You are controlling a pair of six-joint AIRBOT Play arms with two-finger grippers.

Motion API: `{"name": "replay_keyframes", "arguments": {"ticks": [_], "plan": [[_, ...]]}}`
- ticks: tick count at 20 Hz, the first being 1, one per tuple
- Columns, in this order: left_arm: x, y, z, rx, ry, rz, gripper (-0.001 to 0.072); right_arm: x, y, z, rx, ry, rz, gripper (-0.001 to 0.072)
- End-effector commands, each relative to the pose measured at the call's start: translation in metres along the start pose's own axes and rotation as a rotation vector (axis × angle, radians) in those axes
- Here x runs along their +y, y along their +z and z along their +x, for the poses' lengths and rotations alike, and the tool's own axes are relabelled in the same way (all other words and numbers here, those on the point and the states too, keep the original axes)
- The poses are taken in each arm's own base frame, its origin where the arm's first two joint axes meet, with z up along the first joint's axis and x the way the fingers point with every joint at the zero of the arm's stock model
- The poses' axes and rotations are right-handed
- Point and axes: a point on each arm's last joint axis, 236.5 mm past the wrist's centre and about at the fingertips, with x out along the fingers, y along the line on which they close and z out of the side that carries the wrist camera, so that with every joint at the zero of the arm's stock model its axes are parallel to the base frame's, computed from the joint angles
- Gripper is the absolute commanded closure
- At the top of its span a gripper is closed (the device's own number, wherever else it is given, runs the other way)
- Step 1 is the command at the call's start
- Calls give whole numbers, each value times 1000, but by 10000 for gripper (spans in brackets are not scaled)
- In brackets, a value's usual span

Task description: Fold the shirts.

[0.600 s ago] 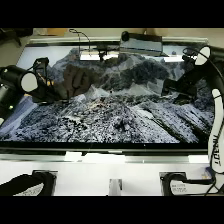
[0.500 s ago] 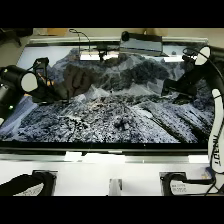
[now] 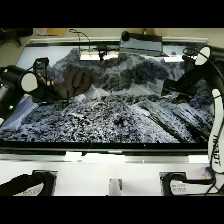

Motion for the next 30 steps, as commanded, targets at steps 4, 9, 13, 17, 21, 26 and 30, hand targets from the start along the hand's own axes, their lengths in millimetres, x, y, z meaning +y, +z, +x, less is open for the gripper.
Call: {"name": "replay_keyframes", "arguments": {"ticks": [4,9,13,17,21,26,30], "plan": [[0,0,0,-1,0,1,-13,0,0,0,0,0,0,49],[-28,57,-3,-236,-112,-5,-13,1,2,0,-7,2,0,49],[-57,136,-21,-559,-257,-18,-13,3,16,-1,-67,13,0,48],[-58,155,-3,-582,-301,-75,-13,3,16,-1,-68,14,0,48],[-24,126,69,-363,-167,-48,-13,4,15,0,-64,15,0,49],[55,110,156,4,-29,-158,-13,5,17,0,-72,21,0,49],[26,125,189,51,-197,-165,-13,8,17,0,-70,32,-1,49]]}}
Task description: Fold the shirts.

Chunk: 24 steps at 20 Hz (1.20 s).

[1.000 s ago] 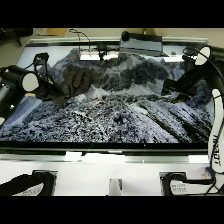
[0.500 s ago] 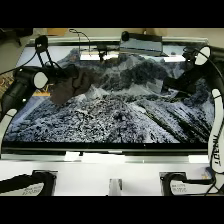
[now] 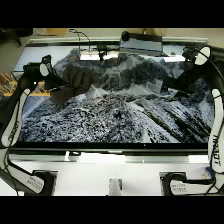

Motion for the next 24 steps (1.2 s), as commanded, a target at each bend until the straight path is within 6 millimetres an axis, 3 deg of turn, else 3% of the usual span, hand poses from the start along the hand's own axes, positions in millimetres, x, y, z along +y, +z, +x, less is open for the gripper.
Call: {"name": "replay_keyframes", "arguments": {"ticks": [1,4,6,7,8,9,11,13,15,17,18,20,21,22,24], "plan": [[-20,5,30,52,-128,-24,-13,2,0,0,0,7,0,49],[-36,28,36,-53,-180,-44,-13,2,1,0,-3,8,0,49],[-37,32,42,-72,-183,-48,-12,2,1,0,-3,8,0,49],[-36,29,46,-60,-180,-49,136,2,1,0,-3,8,0,49],[-35,24,49,-37,-175,-48,423,2,1,0,-2,8,0,49],[-33,17,50,-10,-170,-47,655,2,1,0,-3,8,0,49],[-33,8,44,29,-165,-41,668,3,3,0,-13,9,0,49],[-43,16,18,-7,-182,-12,669,4,8,0,-34,13,0,49],[-75,41,-47,-163,-238,82,669,5,16,-1,-67,19,0,49],[-123,54,-147,-363,-317,236,669,7,26,-2,-111,26,0,49],[-147,49,-204,-462,-360,320,669,8,32,-2,-134,31,0,49],[-182,17,-306,-598,-456,422,669,9,30,-2,-130,37,0,51],[-196,-5,-347,-637,-510,454,669,11,23,-2,-99,45,1,58],[-209,-32,-383,-660,-571,482,669,13,13,-3,-61,54,1,104],[-232,-84,-418,-654,-668,543,669,13,-8,-14,0,52,-5,115]]}}
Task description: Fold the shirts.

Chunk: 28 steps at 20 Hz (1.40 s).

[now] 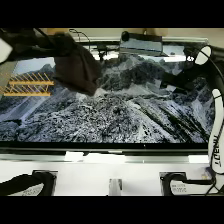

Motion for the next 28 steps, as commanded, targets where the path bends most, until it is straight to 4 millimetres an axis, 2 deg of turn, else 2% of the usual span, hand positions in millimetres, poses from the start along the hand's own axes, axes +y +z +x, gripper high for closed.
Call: {"name": "replay_keyframes", "arguments": {"ticks": [1,3,5,7,9,11,12,13,14,15,17,19,20,22,24,25,26,28], "plan": [[-97,-8,-72,-45,-164,80,669,3,-27,-19,76,7,-5,115],[-110,-64,-46,79,-144,78,669,5,-32,-46,30,12,-15,114],[-108,-132,-1,202,-106,45,669,1,-34,-74,-41,-8,-24,114],[-106,-191,49,262,-96,-97,667,-3,-38,-96,-93,-29,-29,113],[-107,-242,92,321,-108,-247,667,-2,-42,-110,-120,-26,-33,112],[-102,-291,118,450,-74,-331,665,-1,-45,-114,-122,-21,-35,112],[-95,-305,121,504,-50,-353,623,-2,-46,-113,-114,-22,-35,112],[-83,-312,118,555,-20,-352,500,-1,-46,-111,-110,-21,-33,112],[-65,-315,109,612,13,-332,226,-1,-47,-108,-105,-18,-33,112],[-46,-315,95,676,37,-294,37,0,-48,-102,-92,-10,-32,112],[-5,-309,52,818,47,-169,21,4,-53,-84,-49,11,-39,114],[28,-301,11,885,58,-132,22,9,-60,-60,9,45,-60,114],[40,-303,-6,911,75,-152,38,11,-66,-46,47,63,-64,113],[57,-328,-29,973,109,-222,40,10,-79,-18,117,76,-50,114],[52,-363,-26,1004,80,-324,40,11,-97,4,182,99,-27,114],[40,-376,-12,974,42,-418,40,14,-106,13,215,119,-16,114],[29,-383,5,918,3,-527,43,17,-117,20,252,144,-19,115],[22,-387,37,801,-18,-710,44,21,-137,28,320,178,-28,115]]}}
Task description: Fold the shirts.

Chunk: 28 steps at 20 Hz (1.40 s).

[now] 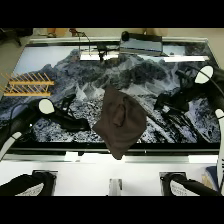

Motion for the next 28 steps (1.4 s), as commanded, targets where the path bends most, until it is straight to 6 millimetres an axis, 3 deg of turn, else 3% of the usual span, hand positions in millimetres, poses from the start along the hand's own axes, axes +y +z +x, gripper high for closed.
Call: {"name": "replay_keyframes", "arguments": {"ticks": [1,3,7,8,11,12,13,15,16,18,22,27,28], "plan": [[-15,22,38,-117,-201,-251,44,6,-28,28,118,66,5,115],[-10,25,58,-105,-203,-310,44,4,-38,32,156,63,12,115],[0,29,79,-92,-188,-365,58,6,-39,33,159,73,14,115],[2,26,83,-81,-183,-368,106,6,-39,33,159,74,14,114],[5,25,96,-73,-162,-372,147,4,-44,38,178,74,7,32],[6,28,98,-90,-158,-370,343,4,-50,43,198,79,15,32],[6,32,98,-109,-155,-375,456,3,-57,48,222,83,24,32],[7,38,98,-135,-154,-407,505,1,-70,61,266,95,39,32],[8,38,97,-135,-153,-406,648,1,-75,68,277,107,45,32],[7,38,96,-135,-153,-385,668,5,-79,80,277,144,59,32],[1,42,87,-165,-165,-332,669,36,-76,99,229,318,91,30],[-12,44,69,-197,-190,-250,669,14,-62,126,126,253,127,67],[-15,41,66,-191,-196,-242,669,13,-56,128,97,250,134,120]]}}
